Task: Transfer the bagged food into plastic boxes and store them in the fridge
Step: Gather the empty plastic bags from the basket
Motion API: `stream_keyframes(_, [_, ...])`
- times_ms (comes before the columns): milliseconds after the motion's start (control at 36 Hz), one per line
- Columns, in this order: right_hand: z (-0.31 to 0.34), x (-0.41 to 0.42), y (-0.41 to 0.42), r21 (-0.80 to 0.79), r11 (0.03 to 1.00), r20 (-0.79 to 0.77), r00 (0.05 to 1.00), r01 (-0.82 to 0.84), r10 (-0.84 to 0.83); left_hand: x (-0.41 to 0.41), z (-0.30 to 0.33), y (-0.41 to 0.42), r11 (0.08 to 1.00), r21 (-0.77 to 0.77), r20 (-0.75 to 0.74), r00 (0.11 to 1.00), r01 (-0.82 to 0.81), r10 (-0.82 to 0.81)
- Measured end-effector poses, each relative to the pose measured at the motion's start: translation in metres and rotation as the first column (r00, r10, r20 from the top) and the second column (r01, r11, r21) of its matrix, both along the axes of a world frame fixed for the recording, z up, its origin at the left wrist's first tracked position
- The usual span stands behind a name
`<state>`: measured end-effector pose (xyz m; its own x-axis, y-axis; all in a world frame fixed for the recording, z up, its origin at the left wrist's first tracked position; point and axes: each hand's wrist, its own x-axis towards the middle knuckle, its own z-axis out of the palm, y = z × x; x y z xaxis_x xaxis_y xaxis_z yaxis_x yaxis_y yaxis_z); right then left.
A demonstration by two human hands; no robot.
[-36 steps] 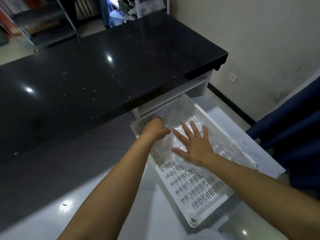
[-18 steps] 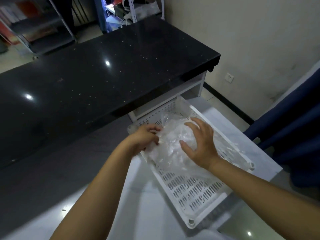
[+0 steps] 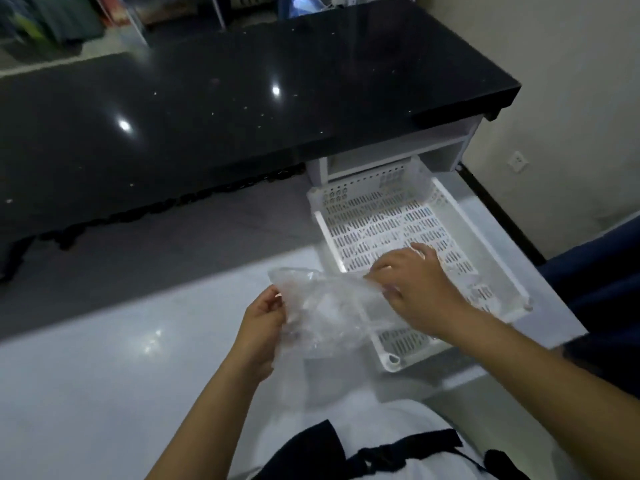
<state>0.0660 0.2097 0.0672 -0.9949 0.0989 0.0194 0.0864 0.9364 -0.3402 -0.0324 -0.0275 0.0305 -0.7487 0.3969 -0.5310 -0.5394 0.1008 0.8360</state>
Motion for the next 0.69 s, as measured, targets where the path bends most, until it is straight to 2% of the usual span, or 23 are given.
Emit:
stream_keyframes(56, [-0.013, 0.022, -0.019, -0.011, 0.997, -0.083, 0.994, -0.078, 0.077, 0.006, -0.004, -0.010, 0.999, 0.030, 0.062, 0.998, -0.013, 0.011])
stream_keyframes(111, [-0.021, 0.038, -0.031, -0.073, 0.992, -0.090, 0.991, -0.101, 0.094, 0.009, -0.008, -0.018, 0.998, 0.040, 0.121, 0.992, -0.039, 0.034])
stream_keyframes(250, [-0.029, 0.066, -0.040, -0.130, 0.989, 0.184, 0.978, -0.074, 0.098, 0.010, -0.013, -0.035, 0.999, -0.002, 0.251, 0.967, -0.049, 0.048])
stream_keyframes(333, [-0.028, 0.074, -0.042, -0.178, 0.982, 0.205, 0.974, -0.064, 0.101, 0.006, -0.016, -0.044, 0.993, 0.116, 0.335, 0.942, -0.007, -0.032])
stream_keyframes(389, [-0.025, 0.074, -0.048, -0.209, 0.978, 0.206, 0.976, -0.024, 0.068, 0.008, -0.013, -0.047, 0.979, 0.103, 0.253, 0.947, 0.176, -0.197])
stream_keyframes(444, [-0.021, 0.070, -0.053, -0.255, 0.966, 0.132, 0.991, 0.048, -0.014, 0.011, -0.008, -0.048, 0.946, 0.006, 0.098, 0.941, 0.324, -0.323])
stream_keyframes(500, [-0.017, 0.065, -0.054, -0.272, 0.956, 0.100, 0.992, 0.105, -0.081, 0.013, -0.006, -0.048, 0.928, -0.073, -0.018, 0.929, 0.366, -0.369])
stream_keyframes(528, [-0.013, 0.062, -0.054, -0.266, 0.956, 0.152, 0.984, 0.126, -0.088, 0.013, -0.003, -0.048, 0.923, -0.077, -0.058, 0.922, 0.377, -0.382])
stream_keyframes(611, [-0.003, 0.052, -0.052, -0.138, 0.984, 0.359, 0.932, 0.108, -0.052, 0.012, 0.009, -0.049, 0.911, -0.023, -0.169, 0.896, 0.413, -0.410])
stream_keyframes(694, [-0.004, 0.046, -0.058, 0.058, 0.998, 0.400, 0.915, 0.032, -0.052, 0.009, 0.023, -0.051, 0.866, 0.045, -0.279, 0.838, 0.498, -0.468])
